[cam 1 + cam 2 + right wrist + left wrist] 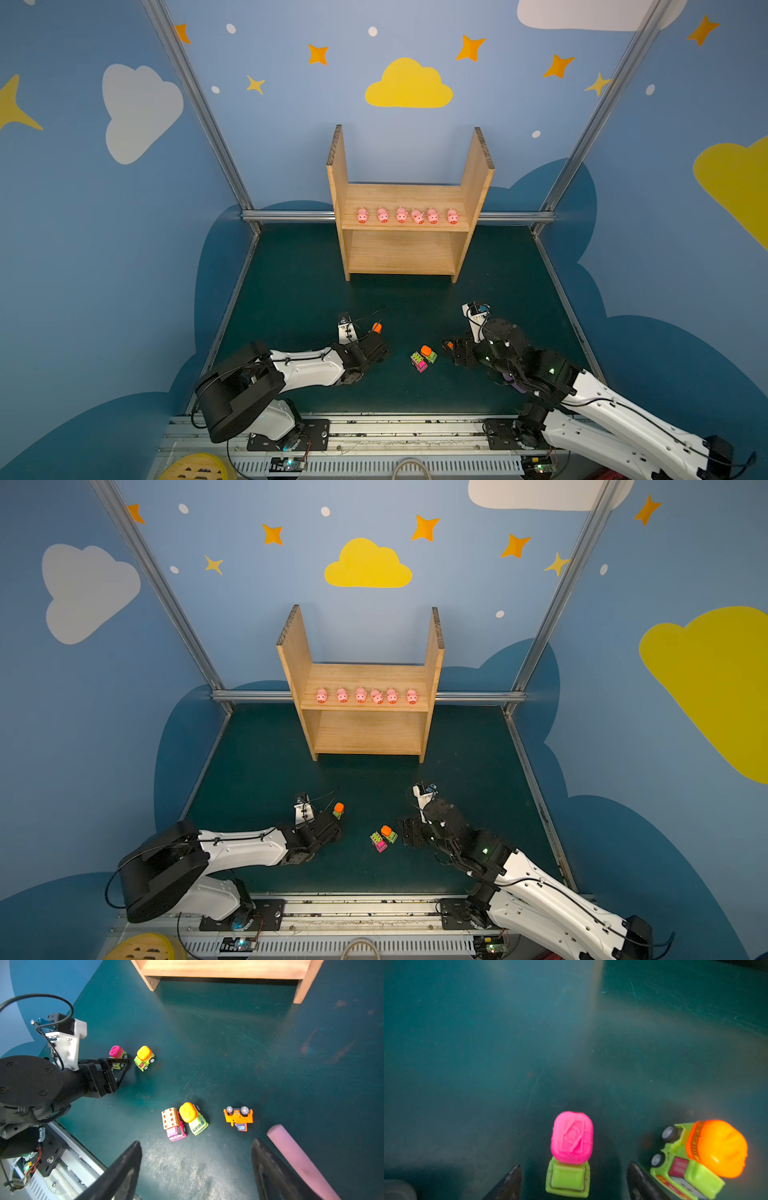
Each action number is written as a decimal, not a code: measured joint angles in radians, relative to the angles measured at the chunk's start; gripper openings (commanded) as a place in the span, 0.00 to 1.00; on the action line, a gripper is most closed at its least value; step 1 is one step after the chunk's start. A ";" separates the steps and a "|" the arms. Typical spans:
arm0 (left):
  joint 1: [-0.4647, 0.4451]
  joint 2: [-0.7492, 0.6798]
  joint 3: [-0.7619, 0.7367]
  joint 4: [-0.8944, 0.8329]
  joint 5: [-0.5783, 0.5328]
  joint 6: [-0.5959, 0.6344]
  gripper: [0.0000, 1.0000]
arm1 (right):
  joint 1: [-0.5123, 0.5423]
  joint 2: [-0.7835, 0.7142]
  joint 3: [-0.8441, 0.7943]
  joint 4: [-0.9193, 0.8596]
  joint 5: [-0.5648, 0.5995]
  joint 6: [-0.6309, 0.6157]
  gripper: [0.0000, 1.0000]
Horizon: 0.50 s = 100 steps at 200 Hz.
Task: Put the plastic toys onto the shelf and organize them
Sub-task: 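Lower the left gripper onto the pink-topped green truck and close it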
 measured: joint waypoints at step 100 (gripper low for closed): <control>0.051 0.027 -0.016 0.075 -0.001 0.043 0.69 | -0.034 0.008 -0.011 -0.014 -0.022 -0.004 0.81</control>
